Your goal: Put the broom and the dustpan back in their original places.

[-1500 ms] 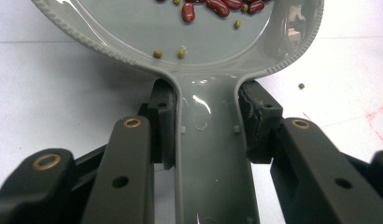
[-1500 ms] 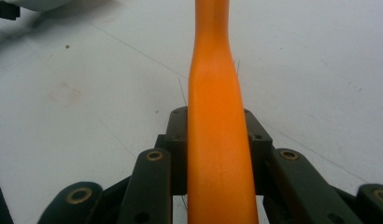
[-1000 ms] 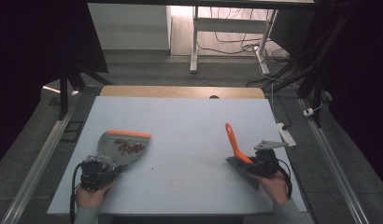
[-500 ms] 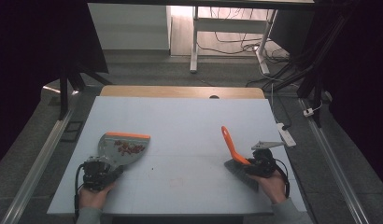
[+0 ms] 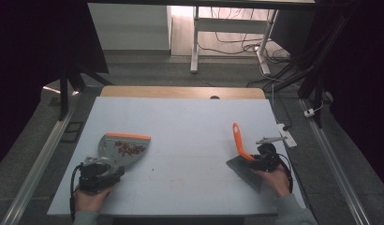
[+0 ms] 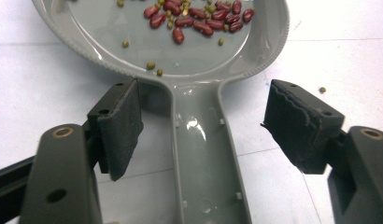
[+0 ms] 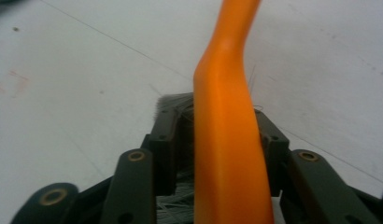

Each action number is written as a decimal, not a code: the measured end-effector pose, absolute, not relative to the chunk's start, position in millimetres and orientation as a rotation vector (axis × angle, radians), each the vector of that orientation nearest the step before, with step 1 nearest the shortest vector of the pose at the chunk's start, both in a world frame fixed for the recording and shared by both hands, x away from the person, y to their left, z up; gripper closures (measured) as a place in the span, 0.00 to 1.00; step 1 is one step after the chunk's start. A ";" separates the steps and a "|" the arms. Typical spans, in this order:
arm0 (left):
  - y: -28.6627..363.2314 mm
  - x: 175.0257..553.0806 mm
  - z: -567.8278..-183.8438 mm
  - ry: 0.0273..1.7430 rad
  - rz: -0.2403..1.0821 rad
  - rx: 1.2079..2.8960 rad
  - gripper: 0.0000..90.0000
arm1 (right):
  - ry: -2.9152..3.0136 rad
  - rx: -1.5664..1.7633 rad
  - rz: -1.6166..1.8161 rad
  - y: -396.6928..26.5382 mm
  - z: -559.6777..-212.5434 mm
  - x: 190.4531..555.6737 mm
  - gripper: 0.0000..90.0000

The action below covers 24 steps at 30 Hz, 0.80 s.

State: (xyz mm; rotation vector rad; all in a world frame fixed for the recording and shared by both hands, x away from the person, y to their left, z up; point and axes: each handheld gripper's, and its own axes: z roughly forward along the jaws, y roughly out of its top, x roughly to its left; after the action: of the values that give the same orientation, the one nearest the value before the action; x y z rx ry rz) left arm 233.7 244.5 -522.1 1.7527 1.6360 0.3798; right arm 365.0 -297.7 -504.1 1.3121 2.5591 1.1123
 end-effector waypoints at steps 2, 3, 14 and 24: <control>244.8 232.9 -520.1 1.622 0.394 1.764 0.31 | 2.564 1.321 1.111 -298.9 -505.4 366.9 0.63; 244.7 232.4 -519.0 1.617 0.402 1.768 0.30 | 2.563 1.315 1.102 -298.8 -505.6 367.4 0.61; 243.6 229.2 -509.2 1.542 0.451 1.808 0.29 | 2.554 1.313 1.002 -300.3 -508.3 372.7 0.49; 240.6 229.5 -497.9 1.416 0.461 1.871 0.30 | 2.473 1.249 0.964 -303.1 -498.2 366.7 0.45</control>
State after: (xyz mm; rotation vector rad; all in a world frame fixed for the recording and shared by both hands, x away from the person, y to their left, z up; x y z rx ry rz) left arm 229.5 240.6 -497.9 1.8711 1.4158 0.4614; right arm 366.7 -303.1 -498.2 1.2493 2.4726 0.9636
